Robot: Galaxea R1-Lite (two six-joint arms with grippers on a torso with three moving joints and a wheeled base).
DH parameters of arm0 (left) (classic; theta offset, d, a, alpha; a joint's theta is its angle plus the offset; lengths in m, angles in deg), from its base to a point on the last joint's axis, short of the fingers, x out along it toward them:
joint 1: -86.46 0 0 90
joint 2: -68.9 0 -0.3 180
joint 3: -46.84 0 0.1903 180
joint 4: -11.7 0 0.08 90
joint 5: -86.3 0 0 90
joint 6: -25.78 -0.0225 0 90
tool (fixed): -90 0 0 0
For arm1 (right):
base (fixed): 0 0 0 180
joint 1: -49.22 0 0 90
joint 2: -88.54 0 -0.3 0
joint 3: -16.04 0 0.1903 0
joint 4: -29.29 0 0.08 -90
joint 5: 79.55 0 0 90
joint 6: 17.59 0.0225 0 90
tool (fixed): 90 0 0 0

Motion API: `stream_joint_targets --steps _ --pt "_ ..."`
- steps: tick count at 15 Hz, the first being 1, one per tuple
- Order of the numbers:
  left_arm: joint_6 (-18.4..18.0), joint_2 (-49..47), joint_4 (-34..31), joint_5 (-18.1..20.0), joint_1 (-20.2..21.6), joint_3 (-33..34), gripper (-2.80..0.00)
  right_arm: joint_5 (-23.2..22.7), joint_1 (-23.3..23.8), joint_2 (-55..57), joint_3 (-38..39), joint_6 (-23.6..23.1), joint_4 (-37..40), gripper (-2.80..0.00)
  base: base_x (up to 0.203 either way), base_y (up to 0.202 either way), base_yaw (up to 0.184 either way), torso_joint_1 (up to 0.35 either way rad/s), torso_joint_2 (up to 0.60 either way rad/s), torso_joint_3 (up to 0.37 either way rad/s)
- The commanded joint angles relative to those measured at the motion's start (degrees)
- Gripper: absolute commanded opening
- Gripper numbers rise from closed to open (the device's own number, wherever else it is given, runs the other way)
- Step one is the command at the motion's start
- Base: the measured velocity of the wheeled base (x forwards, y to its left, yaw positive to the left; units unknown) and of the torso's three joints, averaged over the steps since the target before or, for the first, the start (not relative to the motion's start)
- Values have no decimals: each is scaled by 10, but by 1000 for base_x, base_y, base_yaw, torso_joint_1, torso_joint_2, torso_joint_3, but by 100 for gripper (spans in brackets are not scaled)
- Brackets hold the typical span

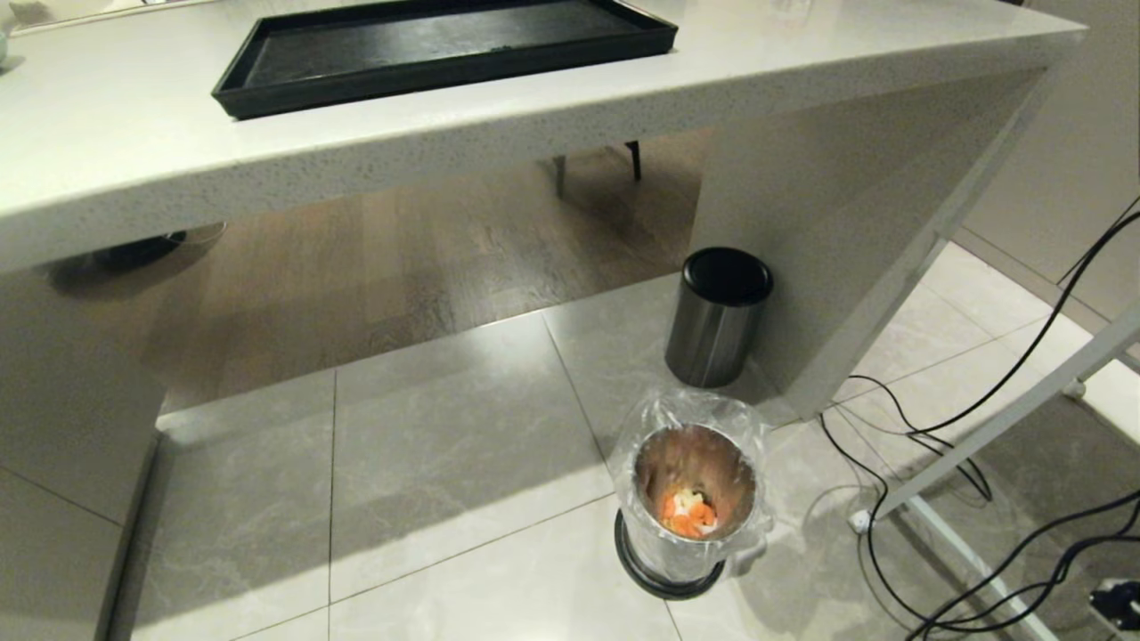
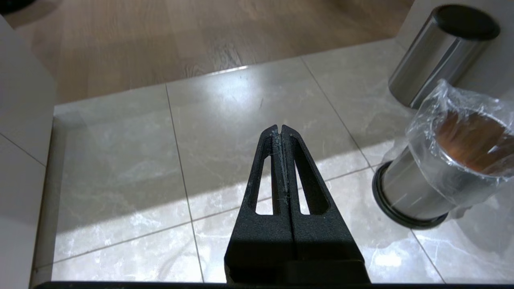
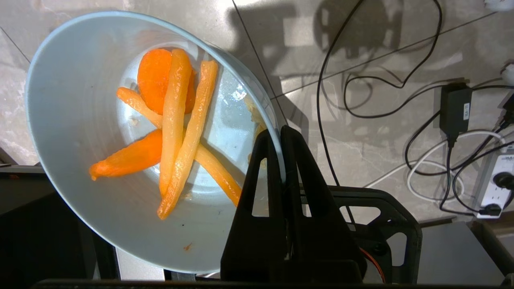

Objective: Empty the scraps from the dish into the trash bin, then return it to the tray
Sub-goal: Move the bowl over the trash can

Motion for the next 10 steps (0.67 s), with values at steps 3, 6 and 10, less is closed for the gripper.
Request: stream_joint_targets --steps 3,6,10 --pt "0 -1 0 1 0 0 -280 -2 0 1 -2 1 1 -280 0 0 0 3 5 -202" --pt "1 0 0 1 0 0 -280 -2 0 1 -3 1 -2 -280 0 0 0 0 3 -197" --pt "1 -1 2 1 0 1 -280 -2 -1 1 0 2 -18 -280 0 0 0 4 3 -194"
